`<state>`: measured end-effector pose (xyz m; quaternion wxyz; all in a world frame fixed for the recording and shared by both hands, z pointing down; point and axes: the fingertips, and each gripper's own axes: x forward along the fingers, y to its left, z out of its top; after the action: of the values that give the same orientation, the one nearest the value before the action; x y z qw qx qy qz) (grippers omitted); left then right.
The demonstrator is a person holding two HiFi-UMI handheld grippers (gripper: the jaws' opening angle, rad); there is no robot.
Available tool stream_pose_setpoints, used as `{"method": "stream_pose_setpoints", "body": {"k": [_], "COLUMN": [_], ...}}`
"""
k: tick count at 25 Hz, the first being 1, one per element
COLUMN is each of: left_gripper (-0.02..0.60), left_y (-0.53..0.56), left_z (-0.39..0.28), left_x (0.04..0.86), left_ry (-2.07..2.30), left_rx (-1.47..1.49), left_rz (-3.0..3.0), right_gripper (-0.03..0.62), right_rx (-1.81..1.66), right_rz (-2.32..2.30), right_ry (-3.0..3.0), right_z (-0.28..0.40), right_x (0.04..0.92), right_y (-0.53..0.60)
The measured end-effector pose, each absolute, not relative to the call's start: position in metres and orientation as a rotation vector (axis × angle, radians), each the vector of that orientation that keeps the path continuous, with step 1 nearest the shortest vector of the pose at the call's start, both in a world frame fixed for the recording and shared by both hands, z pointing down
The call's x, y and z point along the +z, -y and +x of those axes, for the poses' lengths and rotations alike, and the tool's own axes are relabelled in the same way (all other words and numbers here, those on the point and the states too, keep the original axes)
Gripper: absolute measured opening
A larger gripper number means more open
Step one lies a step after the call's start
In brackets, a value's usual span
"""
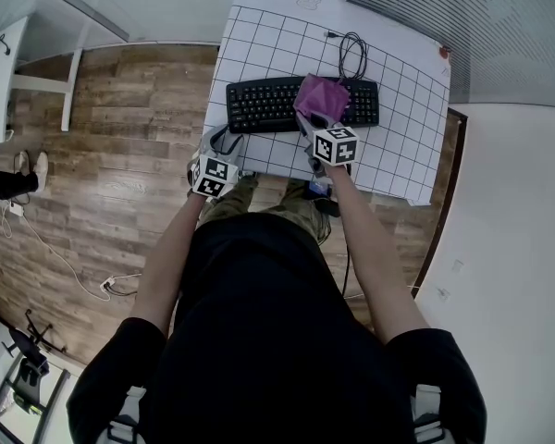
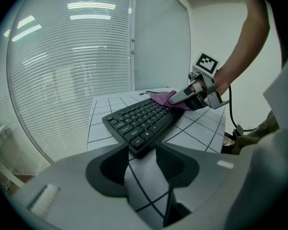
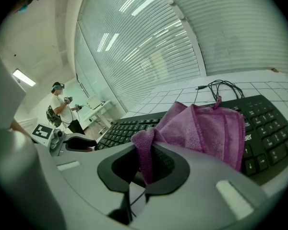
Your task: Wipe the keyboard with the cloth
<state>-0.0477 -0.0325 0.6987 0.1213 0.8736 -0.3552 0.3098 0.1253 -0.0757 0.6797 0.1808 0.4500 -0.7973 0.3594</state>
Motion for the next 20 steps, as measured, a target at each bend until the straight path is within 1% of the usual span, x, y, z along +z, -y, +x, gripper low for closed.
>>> {"method": "stream_pose_setpoints", "body": {"k": [20], "left_gripper": [0.153], "left_y": [0.031], "left_z": [-0.046], "left_x": [0.698], "left_ry": [0.995], "left_rx": [0.884], "left_rz": [2.552], "right_gripper": [0.041], "right_rx": [1.014], "right_rz": [1.216], "right_ry": [2.263], "right_z": [0.091], "right_x": [0.681], "right_y": [0.073]}}
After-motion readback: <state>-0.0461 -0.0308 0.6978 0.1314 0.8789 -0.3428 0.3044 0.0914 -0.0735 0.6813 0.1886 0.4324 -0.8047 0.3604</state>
